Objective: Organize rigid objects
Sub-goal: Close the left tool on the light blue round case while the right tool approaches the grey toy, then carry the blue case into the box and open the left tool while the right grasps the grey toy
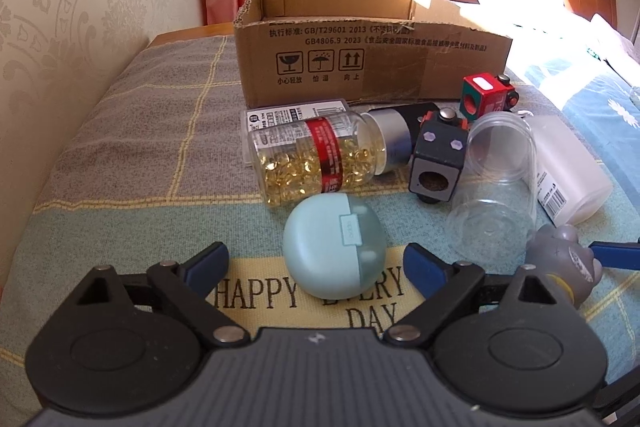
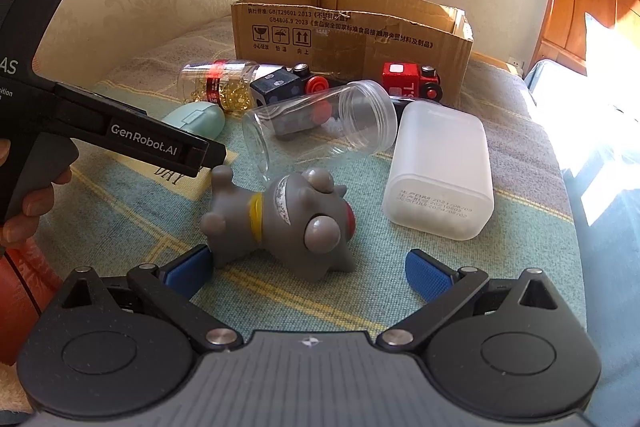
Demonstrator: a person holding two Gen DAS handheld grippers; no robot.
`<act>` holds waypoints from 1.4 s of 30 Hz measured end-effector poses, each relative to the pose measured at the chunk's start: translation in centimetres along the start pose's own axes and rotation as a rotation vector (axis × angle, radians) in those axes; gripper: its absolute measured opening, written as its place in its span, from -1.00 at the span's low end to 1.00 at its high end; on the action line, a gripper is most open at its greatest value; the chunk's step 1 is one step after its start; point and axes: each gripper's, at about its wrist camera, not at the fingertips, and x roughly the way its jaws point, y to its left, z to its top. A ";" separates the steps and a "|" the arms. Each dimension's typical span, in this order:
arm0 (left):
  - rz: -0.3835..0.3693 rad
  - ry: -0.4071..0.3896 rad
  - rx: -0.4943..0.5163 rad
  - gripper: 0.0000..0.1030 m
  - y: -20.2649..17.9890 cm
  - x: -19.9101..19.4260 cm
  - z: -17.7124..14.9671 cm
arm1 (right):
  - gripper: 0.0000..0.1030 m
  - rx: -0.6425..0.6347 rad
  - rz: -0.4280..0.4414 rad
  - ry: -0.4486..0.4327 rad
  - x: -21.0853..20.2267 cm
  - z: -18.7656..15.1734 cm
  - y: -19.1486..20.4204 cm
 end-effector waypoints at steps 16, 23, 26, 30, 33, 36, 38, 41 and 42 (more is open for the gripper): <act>-0.035 -0.044 0.043 0.01 -0.5 0.0 0.3 | 1.00 -0.021 0.025 0.006 0.3 0.5 0.6; -0.027 -0.038 0.027 0.02 0.9 -0.6 -0.3 | 1.00 -0.060 0.047 0.007 1.4 1.6 1.8; -0.018 -0.039 0.027 0.03 0.7 -0.6 -0.4 | 0.99 -0.056 0.029 0.010 1.7 2.0 1.6; -0.012 -0.034 0.017 0.09 0.8 -0.5 -0.2 | 0.85 -0.041 0.022 0.007 1.5 2.3 1.2; 0.004 -0.034 0.012 0.20 0.8 -0.5 -0.3 | 0.73 -0.030 0.033 0.017 1.5 2.4 1.0; -0.001 -0.039 0.004 0.20 0.9 -0.5 -0.4 | 0.60 -0.034 0.032 0.016 1.4 2.4 1.1; -0.006 -0.038 0.009 0.15 0.8 -0.5 -0.4 | 0.53 -0.041 0.028 0.019 1.3 2.5 1.3; -0.019 -0.029 0.025 0.01 0.7 -0.6 -0.1 | 0.52 -0.040 0.023 0.027 1.2 2.6 1.3; -0.021 -0.023 0.032 0.01 0.6 -0.5 0.0 | 0.52 -0.040 0.024 0.026 1.1 2.6 1.3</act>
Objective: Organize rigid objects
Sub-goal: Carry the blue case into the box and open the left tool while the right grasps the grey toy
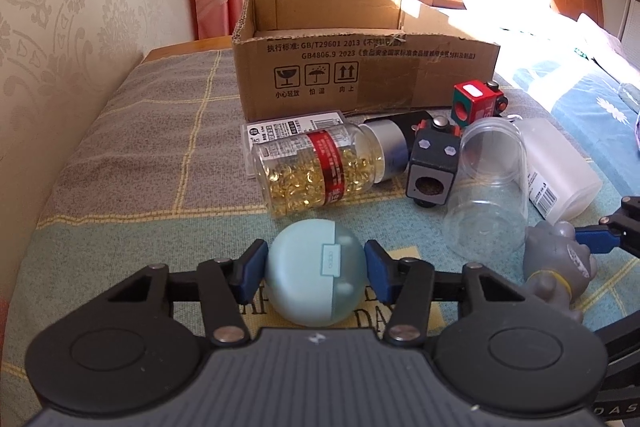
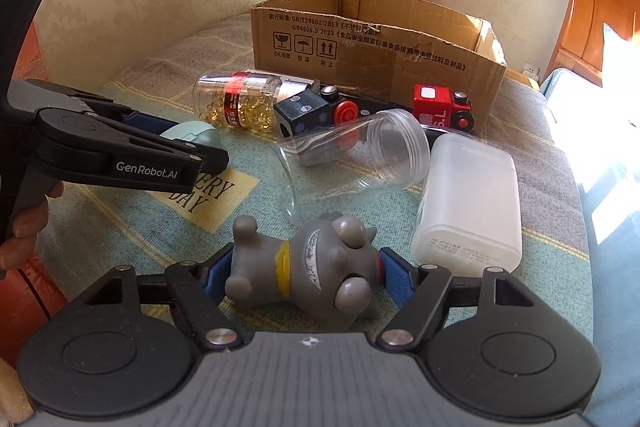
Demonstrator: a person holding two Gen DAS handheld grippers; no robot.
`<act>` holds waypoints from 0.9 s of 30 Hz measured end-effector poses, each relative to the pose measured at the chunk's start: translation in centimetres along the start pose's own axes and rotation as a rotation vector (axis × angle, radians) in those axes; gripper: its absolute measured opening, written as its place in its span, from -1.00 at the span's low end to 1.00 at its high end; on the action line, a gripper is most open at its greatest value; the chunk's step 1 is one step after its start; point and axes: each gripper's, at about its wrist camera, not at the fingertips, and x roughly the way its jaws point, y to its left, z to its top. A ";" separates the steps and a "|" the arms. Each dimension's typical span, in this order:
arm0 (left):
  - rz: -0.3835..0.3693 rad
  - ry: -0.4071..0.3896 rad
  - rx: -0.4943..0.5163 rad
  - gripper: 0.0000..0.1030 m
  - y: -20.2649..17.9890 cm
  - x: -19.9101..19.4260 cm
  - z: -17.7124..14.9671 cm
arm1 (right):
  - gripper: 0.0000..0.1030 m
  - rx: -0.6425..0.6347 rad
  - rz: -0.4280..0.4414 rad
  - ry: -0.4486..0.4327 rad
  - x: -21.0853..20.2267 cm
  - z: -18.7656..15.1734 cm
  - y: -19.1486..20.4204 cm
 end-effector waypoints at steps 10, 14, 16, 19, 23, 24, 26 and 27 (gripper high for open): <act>-0.021 0.039 0.039 0.01 0.2 -1.0 -0.4 | 0.51 -0.014 -0.007 -0.002 -1.8 0.0 0.0; -0.016 0.042 0.056 0.01 0.3 -1.8 -0.4 | 0.51 -0.032 -0.012 -0.007 -2.7 0.0 0.1; -0.017 0.042 0.055 0.01 0.4 -2.2 -0.3 | 0.51 -0.032 -0.011 -0.008 -3.0 0.0 -0.1; -0.020 0.044 0.056 0.01 0.5 -2.9 -0.2 | 0.51 -0.027 -0.010 -0.008 -3.4 0.1 -0.4; -0.028 0.038 0.059 0.01 0.3 -3.9 0.3 | 0.51 -0.048 -0.013 -0.023 -4.2 0.4 -0.5; -0.031 0.033 0.061 0.01 0.3 -4.2 0.5 | 0.51 -0.051 -0.016 -0.027 -4.3 0.5 -0.5; -0.036 0.020 0.068 0.01 0.1 -4.8 0.9 | 0.51 -0.053 -0.016 -0.039 -4.7 0.8 -0.7; -0.038 0.012 0.071 0.01 0.0 -5.1 1.1 | 0.51 -0.052 -0.015 -0.044 -4.9 1.0 -0.9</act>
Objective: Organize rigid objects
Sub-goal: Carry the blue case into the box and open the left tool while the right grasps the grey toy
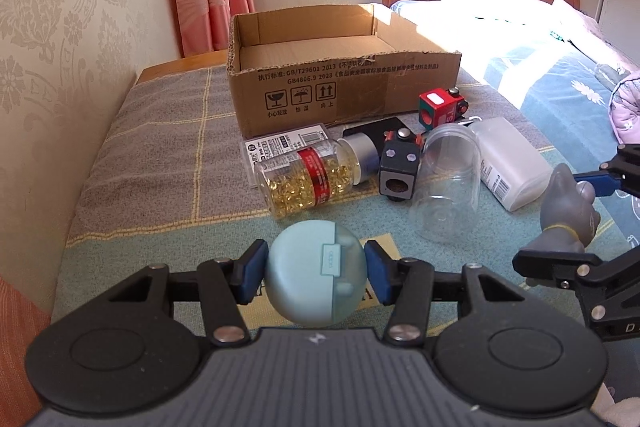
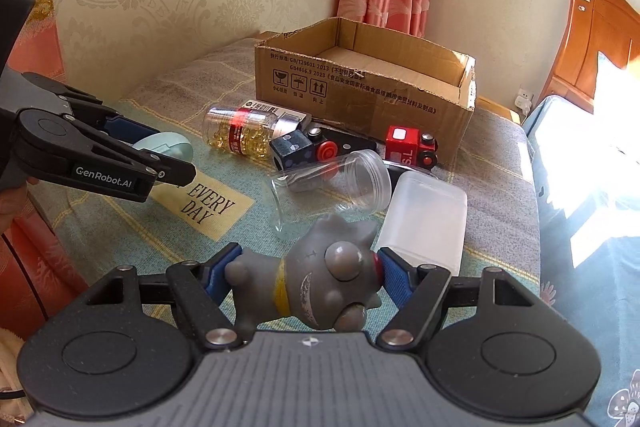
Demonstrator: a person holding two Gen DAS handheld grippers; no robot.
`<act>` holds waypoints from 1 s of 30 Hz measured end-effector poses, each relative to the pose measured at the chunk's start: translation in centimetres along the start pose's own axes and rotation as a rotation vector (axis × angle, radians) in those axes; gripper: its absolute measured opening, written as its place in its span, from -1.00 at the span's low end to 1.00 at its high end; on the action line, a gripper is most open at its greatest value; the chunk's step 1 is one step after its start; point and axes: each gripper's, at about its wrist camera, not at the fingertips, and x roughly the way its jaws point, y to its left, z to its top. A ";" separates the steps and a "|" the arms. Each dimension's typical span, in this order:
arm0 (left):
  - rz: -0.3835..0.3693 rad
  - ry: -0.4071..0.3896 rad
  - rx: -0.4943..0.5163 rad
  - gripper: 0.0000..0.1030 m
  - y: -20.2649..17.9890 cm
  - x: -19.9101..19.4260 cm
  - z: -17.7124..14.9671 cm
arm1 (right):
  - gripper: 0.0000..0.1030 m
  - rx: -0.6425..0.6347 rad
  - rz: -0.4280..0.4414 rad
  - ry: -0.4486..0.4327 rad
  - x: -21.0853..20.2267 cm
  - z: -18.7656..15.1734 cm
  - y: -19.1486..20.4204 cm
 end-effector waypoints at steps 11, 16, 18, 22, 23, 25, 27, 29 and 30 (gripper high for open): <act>-0.004 -0.098 0.015 0.01 -0.5 -1.3 4.8 | 0.51 0.007 -0.001 -0.060 -0.9 2.7 -2.4; 0.008 -0.153 0.000 0.01 -0.1 -0.2 8.5 | 0.51 0.000 -0.009 -0.095 -0.5 4.9 -3.6; 0.007 -0.175 -0.006 0.01 0.2 0.6 10.3 | 0.51 -0.001 -0.015 -0.106 -0.3 5.7 -4.0; 0.022 -0.193 -0.009 0.01 0.6 3.0 13.6 | 0.51 0.000 -0.024 -0.127 0.2 7.4 -5.2; 0.026 -0.193 -0.008 0.01 0.7 3.7 14.3 | 0.51 0.000 -0.026 -0.131 0.3 7.6 -5.4; 0.036 -0.184 -0.014 0.01 0.8 5.2 15.6 | 0.51 0.003 -0.030 -0.137 0.7 8.3 -6.0; 0.037 -0.174 -0.013 0.01 1.1 6.7 16.6 | 0.51 0.006 -0.035 -0.138 1.0 8.9 -6.5; 0.042 -0.161 -0.010 0.01 1.2 8.0 17.2 | 0.51 0.007 -0.043 -0.137 1.4 9.3 -7.0; 0.046 -0.161 -0.011 0.01 1.2 8.5 17.4 | 0.51 0.008 -0.045 -0.137 1.6 9.6 -7.3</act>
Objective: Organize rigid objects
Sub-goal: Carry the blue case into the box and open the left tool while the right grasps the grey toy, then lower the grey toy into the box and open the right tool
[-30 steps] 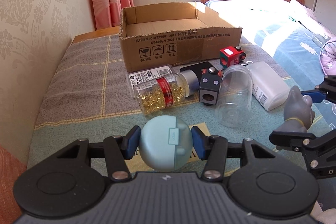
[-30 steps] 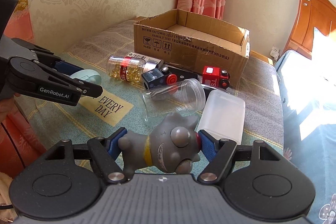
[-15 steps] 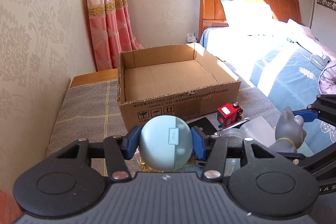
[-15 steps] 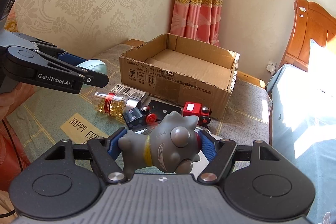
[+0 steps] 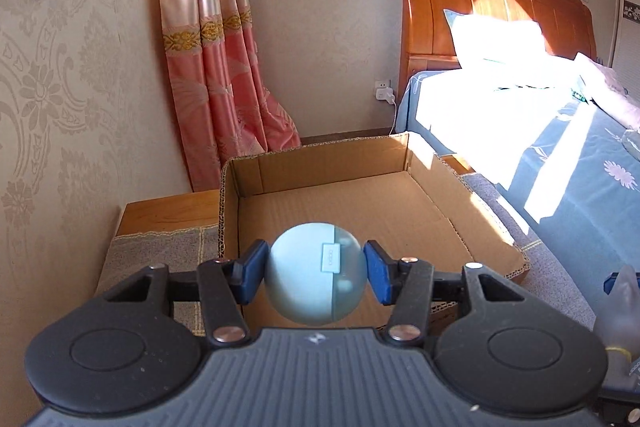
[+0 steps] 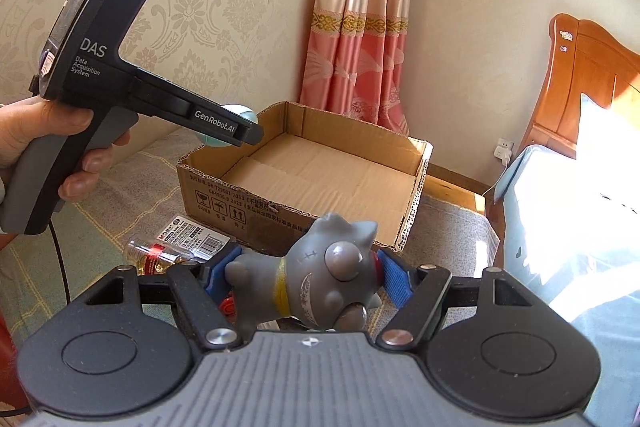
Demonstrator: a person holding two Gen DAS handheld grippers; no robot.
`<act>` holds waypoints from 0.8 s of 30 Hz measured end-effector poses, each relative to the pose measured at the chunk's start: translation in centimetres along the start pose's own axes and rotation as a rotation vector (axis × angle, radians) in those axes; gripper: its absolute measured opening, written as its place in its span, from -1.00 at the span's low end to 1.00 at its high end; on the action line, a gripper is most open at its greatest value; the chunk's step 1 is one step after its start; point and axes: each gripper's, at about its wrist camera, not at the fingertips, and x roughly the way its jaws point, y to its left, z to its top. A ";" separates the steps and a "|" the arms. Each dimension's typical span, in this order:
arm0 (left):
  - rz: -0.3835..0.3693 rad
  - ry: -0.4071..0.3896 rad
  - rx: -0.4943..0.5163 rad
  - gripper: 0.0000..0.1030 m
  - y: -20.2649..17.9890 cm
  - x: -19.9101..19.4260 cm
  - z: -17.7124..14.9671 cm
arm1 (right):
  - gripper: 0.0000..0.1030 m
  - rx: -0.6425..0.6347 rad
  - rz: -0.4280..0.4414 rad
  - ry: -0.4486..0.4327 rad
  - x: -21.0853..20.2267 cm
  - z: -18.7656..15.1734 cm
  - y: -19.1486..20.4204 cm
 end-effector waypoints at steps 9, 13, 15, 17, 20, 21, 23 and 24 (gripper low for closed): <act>0.096 -0.048 0.001 0.74 0.9 0.9 -0.1 | 0.51 0.008 -0.002 0.011 1.5 0.5 -0.6; 0.075 -0.048 -0.026 0.94 1.2 -1.2 -1.0 | 0.51 0.008 -0.001 0.010 1.8 1.0 -0.7; 0.058 -0.062 -0.030 0.96 1.0 -2.8 -1.7 | 0.51 0.009 0.001 0.009 2.0 1.4 -0.9; 0.053 -0.067 -0.033 0.98 0.9 -4.1 -2.4 | 0.51 0.015 0.004 0.013 2.6 2.0 -1.3; 0.088 -0.073 -0.067 0.99 1.2 -6.3 -3.7 | 0.51 0.040 0.013 0.027 3.8 3.2 -2.2; 0.101 -0.070 -0.079 0.99 1.4 -6.8 -4.2 | 0.51 0.054 0.018 0.034 4.5 3.8 -2.6; 0.127 -0.063 -0.094 0.99 1.7 -7.6 -5.1 | 0.51 0.068 0.024 0.048 5.9 4.7 -3.3; 0.141 -0.059 -0.098 0.99 1.9 -7.9 -5.6 | 0.51 0.077 0.027 0.058 6.7 5.3 -3.6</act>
